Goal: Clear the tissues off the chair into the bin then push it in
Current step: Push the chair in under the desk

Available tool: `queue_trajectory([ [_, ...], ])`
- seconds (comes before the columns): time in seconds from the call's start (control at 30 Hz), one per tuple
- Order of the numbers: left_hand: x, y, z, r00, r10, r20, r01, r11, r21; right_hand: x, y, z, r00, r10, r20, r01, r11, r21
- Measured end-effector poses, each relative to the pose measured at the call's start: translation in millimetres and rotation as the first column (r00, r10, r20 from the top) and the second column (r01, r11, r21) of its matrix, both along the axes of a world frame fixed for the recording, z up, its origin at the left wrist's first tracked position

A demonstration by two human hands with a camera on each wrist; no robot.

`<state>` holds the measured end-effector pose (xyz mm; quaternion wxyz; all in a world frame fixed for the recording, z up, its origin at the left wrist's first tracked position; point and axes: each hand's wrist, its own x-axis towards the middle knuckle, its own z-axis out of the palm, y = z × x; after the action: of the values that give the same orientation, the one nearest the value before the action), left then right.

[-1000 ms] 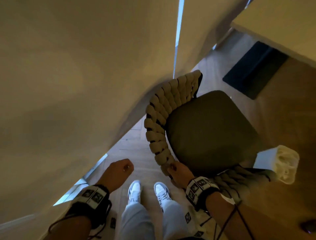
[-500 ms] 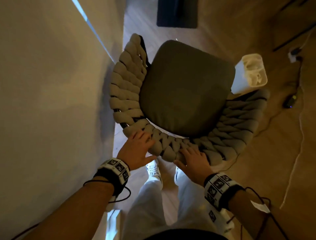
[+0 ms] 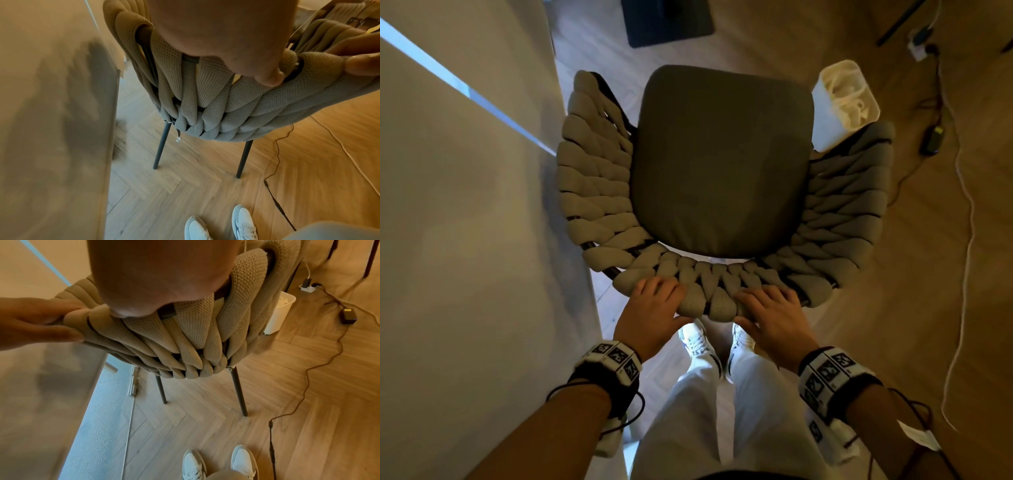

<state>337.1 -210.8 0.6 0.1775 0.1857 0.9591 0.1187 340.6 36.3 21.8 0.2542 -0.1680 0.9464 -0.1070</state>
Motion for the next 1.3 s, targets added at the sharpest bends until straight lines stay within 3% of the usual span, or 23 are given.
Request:
queue_trajectory([
  [0.3, -61, 34, -4, 0.996, 0.093, -0.015, -0.093, 0.996, -0.002, -87, 33, 2, 0.993, 0.116, 0.037, -0.117, 0.992, 0.037],
  [0.73, -191, 77, -6, 0.965, 0.254, -0.071, -0.256, 0.966, -0.026, -266, 70, 1, 0.957, 0.287, 0.044, -0.288, 0.957, 0.022],
  [1.3, -362, 74, 1, 0.938, 0.346, 0.006, -0.346, 0.938, -0.030, -452, 60, -8, 0.927, 0.372, -0.043, -0.373, 0.928, -0.001],
])
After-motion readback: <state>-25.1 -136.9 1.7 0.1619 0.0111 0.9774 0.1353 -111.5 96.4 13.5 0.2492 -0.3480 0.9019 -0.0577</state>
